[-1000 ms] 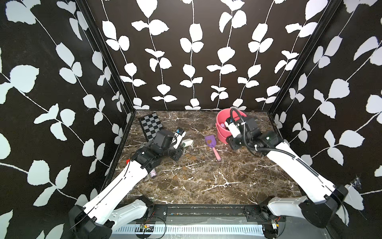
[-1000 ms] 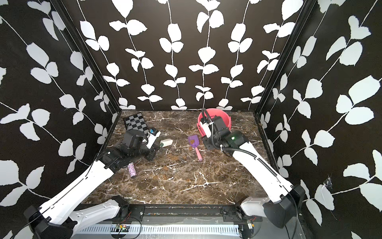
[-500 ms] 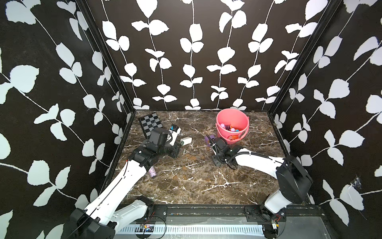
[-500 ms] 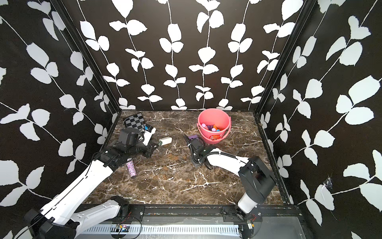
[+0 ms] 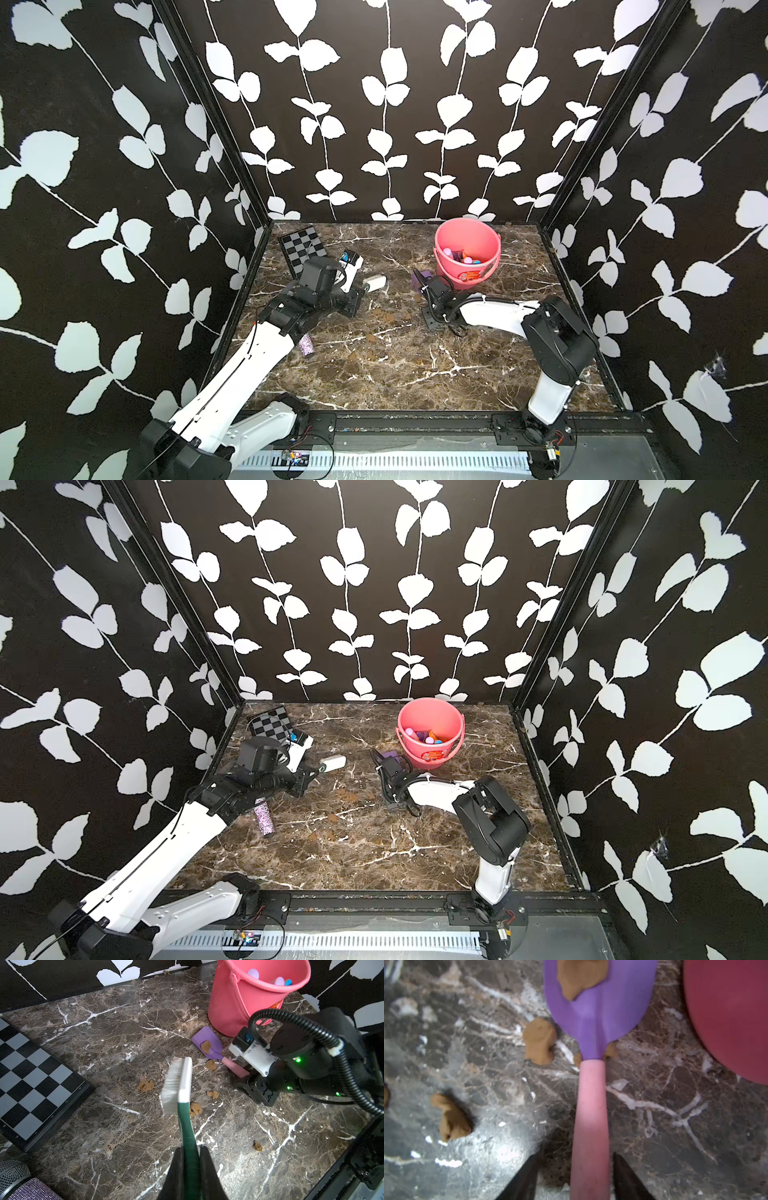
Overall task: Brush the soil off the hand trowel and place it into the bucket
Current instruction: Pick up the hand trowel from the center of the board, then brush off the soil from the hand trowel.
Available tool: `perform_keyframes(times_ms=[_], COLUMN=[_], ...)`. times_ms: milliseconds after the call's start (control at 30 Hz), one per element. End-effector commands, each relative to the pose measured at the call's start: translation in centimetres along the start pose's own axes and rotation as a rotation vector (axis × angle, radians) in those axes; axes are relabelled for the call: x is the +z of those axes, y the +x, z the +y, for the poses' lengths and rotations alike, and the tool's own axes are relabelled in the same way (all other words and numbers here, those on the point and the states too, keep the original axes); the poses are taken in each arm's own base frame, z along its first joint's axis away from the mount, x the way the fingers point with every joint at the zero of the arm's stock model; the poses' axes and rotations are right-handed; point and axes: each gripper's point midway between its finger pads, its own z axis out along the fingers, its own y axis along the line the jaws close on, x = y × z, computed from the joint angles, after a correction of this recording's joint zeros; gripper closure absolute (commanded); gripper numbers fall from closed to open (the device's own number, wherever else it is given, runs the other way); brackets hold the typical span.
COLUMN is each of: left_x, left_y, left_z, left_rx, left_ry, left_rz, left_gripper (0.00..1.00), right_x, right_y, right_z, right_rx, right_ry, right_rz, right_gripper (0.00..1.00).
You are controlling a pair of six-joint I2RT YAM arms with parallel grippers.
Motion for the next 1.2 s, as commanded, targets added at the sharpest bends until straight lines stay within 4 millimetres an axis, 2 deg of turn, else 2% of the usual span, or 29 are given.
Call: perform_keyframes(times_ms=[0, 233, 400, 600, 800, 967, 1167], left_x=[-0.7, -1.0, -1.1, -1.7, -2.6, -3.3, -3.3], left_y=[-1.0, -0.8, -0.8, -1.2, -2.3, -3.9, -3.1], left_z=[0.0, 0.2, 0.1, -0.3, -1.6, -4.7, -6.2], left_rx=[0.017, 0.018, 0.014, 0.015, -0.024, -0.182, -0.322], left_ry=[-0.002, -0.014, -0.008, 0.005, 0.081, 0.287, 0.395], left_rz=[-0.052, -0.062, -0.065, -0.093, -0.162, -0.214, -0.195], left_gripper=[1.0, 1.0, 1.0, 1.0, 1.0, 1.0, 1.0], right_x=[0.7, 1.1, 0.3, -3.2, -7.8, -10.8, -13.0], right_y=[0.7, 2.1, 1.3, -0.9, -2.6, -2.8, -2.6], right_z=[-0.2, -0.8, -1.2, -1.4, -0.7, 1.0, 1.9], right_rx=[0.036, 0.028, 0.005, 0.001, -0.017, -0.073, -0.17], right_ry=[0.002, 0.028, 0.045, 0.031, -0.054, -0.167, -0.229], right_rz=[0.011, 0.038, 0.023, -0.056, -0.148, -0.203, -0.219], right_gripper=[0.56, 0.71, 0.8, 1.0, 1.0, 1.0, 1.0])
